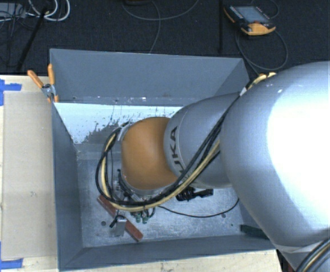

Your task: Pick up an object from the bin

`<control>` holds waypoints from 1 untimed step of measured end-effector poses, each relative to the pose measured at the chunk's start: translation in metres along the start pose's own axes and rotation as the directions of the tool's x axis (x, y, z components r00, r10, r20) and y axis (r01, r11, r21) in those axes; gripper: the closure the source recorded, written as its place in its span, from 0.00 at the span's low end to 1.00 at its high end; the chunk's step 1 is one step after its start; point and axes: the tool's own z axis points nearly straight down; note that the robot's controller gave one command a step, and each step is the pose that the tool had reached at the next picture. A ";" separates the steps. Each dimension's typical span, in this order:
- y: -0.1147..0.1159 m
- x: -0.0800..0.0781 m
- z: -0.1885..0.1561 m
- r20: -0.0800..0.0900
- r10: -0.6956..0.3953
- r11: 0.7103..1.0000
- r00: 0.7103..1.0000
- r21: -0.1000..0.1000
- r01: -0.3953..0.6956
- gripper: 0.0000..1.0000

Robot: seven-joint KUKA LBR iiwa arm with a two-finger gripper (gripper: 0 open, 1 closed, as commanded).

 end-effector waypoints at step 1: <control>0.002 -0.005 -0.004 0.011 0.004 1.000 1.000 -0.006 -0.004 1.00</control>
Offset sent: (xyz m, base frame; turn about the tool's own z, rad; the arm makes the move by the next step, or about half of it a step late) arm 0.0000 0.0000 0.0000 0.0000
